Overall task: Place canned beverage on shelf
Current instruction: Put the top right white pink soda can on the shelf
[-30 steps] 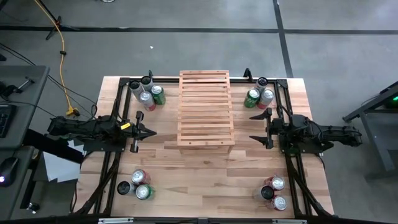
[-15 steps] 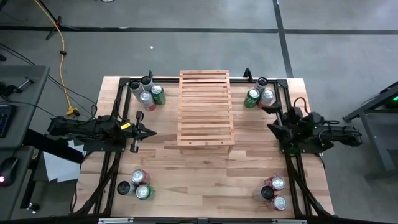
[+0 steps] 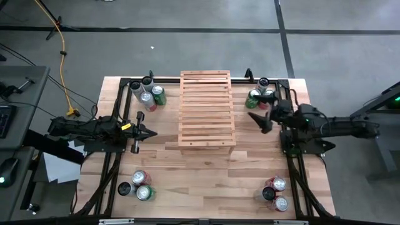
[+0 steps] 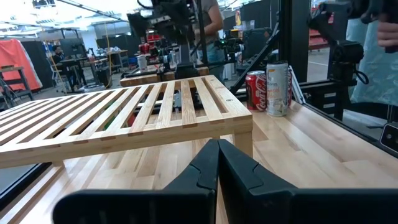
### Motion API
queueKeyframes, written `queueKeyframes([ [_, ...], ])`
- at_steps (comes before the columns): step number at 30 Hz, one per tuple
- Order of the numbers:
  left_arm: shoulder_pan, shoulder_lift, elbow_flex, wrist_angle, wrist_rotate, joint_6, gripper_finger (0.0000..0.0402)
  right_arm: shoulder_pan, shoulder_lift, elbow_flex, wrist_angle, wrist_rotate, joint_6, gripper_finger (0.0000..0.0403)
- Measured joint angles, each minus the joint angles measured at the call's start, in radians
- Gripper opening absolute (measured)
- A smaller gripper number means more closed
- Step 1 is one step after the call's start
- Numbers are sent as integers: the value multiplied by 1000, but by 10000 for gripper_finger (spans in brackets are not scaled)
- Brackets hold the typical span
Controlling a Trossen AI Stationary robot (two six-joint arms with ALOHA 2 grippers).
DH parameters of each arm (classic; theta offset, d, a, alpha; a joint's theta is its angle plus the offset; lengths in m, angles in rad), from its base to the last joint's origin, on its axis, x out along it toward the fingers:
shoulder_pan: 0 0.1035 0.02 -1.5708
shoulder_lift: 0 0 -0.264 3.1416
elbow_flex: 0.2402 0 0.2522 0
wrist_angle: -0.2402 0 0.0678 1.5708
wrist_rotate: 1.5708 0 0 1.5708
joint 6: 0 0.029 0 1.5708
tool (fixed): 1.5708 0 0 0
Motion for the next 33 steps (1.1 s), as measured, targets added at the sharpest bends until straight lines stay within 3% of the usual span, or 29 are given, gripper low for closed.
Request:
queueKeyframes([
  [7,0,0,0,0,0,-26,0,0,215,145,-58,12,-73,398],
  [9,0,0,0,0,0,-27,0,0,261,182,-77,68,-73,398],
  [11,0,0,0,0,0,-27,0,0,295,220,-107,218,-12,398],
  [16,0,0,0,0,0,-27,0,-22,375,341,-342,752,217,398],
  [19,0,0,0,0,0,-27,0,-62,414,423,-602,899,423,398],
  [22,0,0,0,0,0,-27,0,-127,455,497,-873,874,667,398],
  [26,0,0,0,0,0,-27,0,-244,508,549,-1126,733,905,398],
  [33,0,0,0,0,0,-27,0,-427,575,555,-1181,601,930,398],
])
